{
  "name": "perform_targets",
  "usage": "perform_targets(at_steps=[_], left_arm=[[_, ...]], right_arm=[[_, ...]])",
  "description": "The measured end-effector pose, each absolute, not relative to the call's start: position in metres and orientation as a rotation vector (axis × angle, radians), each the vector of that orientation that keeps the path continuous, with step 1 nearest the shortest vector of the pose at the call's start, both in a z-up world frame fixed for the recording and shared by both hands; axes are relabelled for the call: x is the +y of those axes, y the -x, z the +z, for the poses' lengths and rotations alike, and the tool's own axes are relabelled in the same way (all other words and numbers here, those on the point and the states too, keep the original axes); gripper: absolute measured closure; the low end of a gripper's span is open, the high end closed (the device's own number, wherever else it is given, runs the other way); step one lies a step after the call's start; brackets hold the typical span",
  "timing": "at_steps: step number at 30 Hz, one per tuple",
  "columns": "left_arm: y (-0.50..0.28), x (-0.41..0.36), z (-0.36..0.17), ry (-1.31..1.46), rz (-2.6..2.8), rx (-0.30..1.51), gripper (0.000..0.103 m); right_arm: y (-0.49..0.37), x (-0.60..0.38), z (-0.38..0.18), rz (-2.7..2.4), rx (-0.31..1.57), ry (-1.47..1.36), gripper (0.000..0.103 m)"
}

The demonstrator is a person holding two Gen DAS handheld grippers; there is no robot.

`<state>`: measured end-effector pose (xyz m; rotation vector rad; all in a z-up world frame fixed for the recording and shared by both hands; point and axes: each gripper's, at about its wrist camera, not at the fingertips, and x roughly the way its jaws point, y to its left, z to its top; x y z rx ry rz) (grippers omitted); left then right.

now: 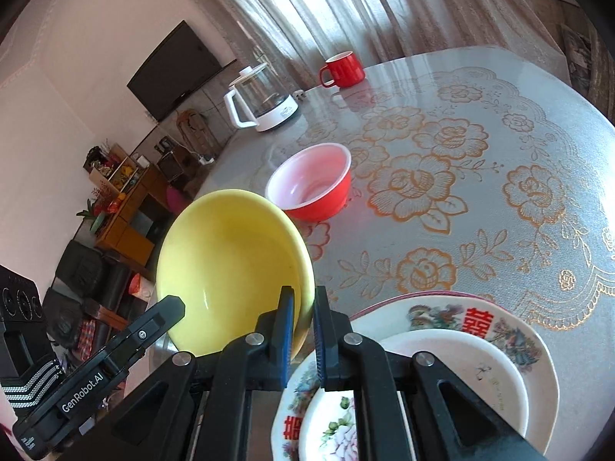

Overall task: Organize plates and bowls
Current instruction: 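Lower the yellow bowl into the steel bowl with the left gripper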

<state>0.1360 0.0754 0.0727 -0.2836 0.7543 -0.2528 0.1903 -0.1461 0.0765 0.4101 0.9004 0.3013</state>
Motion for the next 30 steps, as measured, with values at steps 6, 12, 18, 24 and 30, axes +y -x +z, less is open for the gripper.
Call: perform_targets(at_steps=[6,12,18,24,30], left_arm=[[-0.122,0.105,0.065,0.307,-0.195,0.763,0.095],[-0.113,0.127,0.050,0.343,-0.150,0.785,0.095],[-0.112,0.139,0.037,0.360,-0.111,0.807,0.095],[-0.115,0.147,0.021,0.364,-0.074,0.835,0.095],[-0.120,0.149,0.013,0.349,-0.070,0.849,0.095]], right_arm=[[-0.186,-0.110,0.077,0.369,0.915,-0.357,0.095],[-0.185,-0.083,0.068,0.409,0.950,-0.315,0.095],[-0.183,-0.066,0.058,0.437,0.989,-0.278,0.094],[-0.188,-0.052,0.043,0.445,1.036,-0.243,0.093],[-0.190,-0.044,0.034,0.434,1.058,-0.215,0.092]])
